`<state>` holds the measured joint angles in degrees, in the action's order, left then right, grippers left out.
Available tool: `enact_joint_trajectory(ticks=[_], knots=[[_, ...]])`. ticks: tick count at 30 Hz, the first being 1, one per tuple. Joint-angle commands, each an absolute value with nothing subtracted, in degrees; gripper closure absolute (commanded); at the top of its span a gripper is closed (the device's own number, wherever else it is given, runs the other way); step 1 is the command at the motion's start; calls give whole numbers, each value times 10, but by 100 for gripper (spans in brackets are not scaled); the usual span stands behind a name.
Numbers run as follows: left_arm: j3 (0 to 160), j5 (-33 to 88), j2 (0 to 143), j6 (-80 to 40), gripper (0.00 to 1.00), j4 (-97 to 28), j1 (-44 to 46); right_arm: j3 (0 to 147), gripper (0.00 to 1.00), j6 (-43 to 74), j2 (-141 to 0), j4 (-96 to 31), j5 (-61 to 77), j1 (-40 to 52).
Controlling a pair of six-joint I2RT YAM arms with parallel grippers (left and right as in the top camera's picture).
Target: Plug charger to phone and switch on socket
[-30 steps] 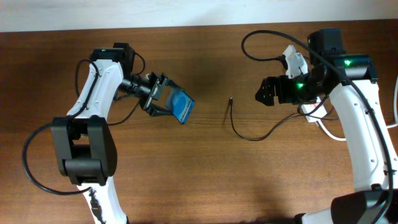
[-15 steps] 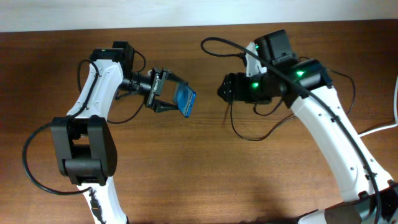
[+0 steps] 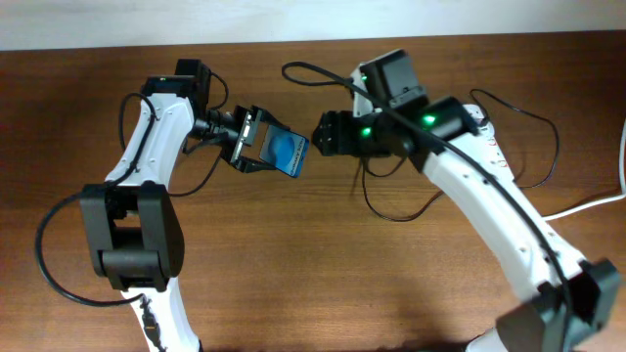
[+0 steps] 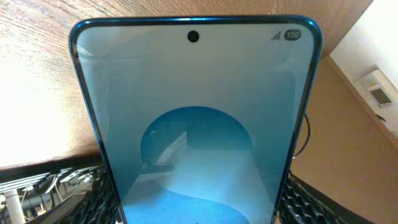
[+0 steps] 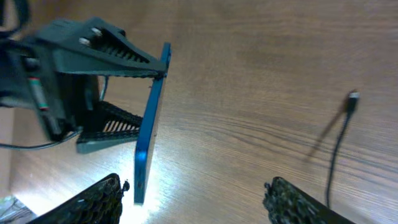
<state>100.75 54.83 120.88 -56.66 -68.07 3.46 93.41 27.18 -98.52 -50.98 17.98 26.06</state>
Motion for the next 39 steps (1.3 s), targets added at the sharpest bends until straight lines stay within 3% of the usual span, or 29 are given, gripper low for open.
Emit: enact_joint_trajectory(ticks=[1,12,18,39], knots=[[1020,561,1211,-579,100,-681,35,932,26,282,-1011,-498,192,282],[1020,579,1211,-600,100,-682,36,931,38,365,-1053,-451,115,341],[1020,584,1211,-600,100,-682,36,931,55,366,-1064,-425,113,342],[1020,591,1211,-600,100,-682,36,931,87,370,-1074,-402,98,365]])
